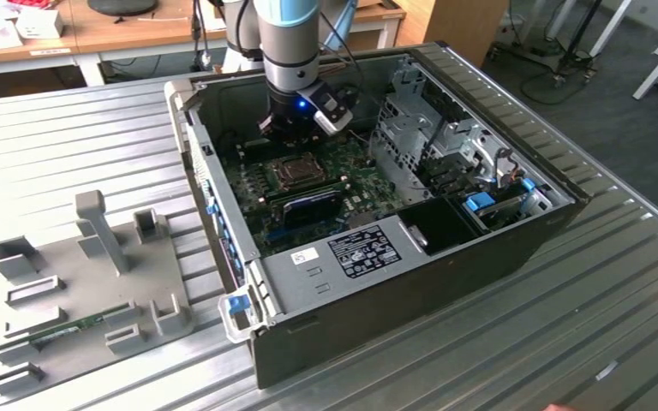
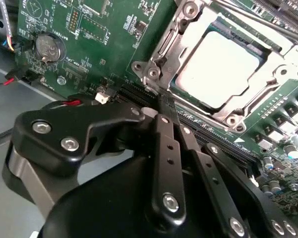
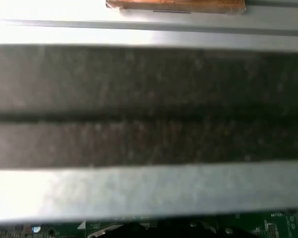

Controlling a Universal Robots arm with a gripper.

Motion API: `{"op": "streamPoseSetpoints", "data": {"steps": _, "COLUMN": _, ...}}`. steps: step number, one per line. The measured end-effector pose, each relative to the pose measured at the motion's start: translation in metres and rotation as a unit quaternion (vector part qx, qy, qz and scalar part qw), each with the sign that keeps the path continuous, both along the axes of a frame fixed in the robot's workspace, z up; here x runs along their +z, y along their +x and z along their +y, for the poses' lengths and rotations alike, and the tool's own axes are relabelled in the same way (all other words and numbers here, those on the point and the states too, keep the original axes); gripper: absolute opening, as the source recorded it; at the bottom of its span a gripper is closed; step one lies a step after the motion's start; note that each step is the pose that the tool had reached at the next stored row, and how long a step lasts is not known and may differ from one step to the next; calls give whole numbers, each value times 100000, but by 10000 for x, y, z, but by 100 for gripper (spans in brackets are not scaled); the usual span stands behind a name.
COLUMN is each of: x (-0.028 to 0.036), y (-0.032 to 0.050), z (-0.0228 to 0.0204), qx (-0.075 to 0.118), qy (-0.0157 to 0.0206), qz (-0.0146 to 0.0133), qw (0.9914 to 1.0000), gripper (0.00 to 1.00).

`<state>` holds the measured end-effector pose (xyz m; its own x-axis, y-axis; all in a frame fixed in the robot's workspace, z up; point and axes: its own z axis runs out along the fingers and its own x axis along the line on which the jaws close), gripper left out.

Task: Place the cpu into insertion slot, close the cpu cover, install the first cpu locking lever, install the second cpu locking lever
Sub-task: 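Install the first cpu locking lever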

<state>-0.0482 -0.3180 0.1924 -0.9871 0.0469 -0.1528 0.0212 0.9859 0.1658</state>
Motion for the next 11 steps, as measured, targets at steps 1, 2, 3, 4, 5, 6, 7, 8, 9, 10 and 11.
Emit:
{"op": "streamPoseSetpoints", "data": {"steps": 1, "x": 0, "y": 0, "z": 0, "qx": -1, "qy": -7, "qz": 3, "qw": 100000, "gripper": 10}}
{"op": "streamPoseSetpoints", "data": {"steps": 2, "x": 0, "y": 0, "z": 0, "qx": -1, "qy": -10, "qz": 5, "qw": 100000, "gripper": 10}}
{"op": "streamPoseSetpoints", "data": {"steps": 3, "x": 0, "y": 0, "z": 0, "qx": -1, "qy": 2, "qz": 3, "qw": 100000, "gripper": 10}}
{"op": "streamPoseSetpoints", "data": {"steps": 4, "x": 2, "y": -1, "z": -1, "qx": -9, "qy": 48, "qz": 10, "qw": 100000, "gripper": 10}}
{"op": "streamPoseSetpoints", "data": {"steps": 5, "x": 4, "y": -1, "z": -1, "qx": -9, "qy": 105, "qz": 7, "qw": 100000, "gripper": 10}}
{"op": "streamPoseSetpoints", "data": {"steps": 6, "x": 8, "y": -1, "z": 0, "qx": -8, "qy": 142, "qz": 5, "qw": 100000, "gripper": 10}}
{"op": "streamPoseSetpoints", "data": {"steps": 7, "x": 14, "y": 0, "z": 0, "qx": -6, "qy": 152, "qz": 4, "qw": 100000, "gripper": 10}}
{"op": "streamPoseSetpoints", "data": {"steps": 8, "x": 18, "y": 0, "z": 1, "qx": -4, "qy": 169, "qz": -4, "qw": 100000, "gripper": 10}}
{"op": "streamPoseSetpoints", "data": {"steps": 9, "x": 24, "y": 0, "z": 1, "qx": -4, "qy": 173, "qz": -10, "qw": 100000, "gripper": 10}}
{"op": "streamPoseSetpoints", "data": {"steps": 10, "x": 32, "y": 0, "z": 0, "qx": -3, "qy": 151, "qz": 4, "qw": 100000, "gripper": 10}}
{"op": "streamPoseSetpoints", "data": {"steps": 11, "x": 39, "y": 0, "z": 0, "qx": -4, "qy": 150, "qz": 7, "qw": 100000, "gripper": 10}}
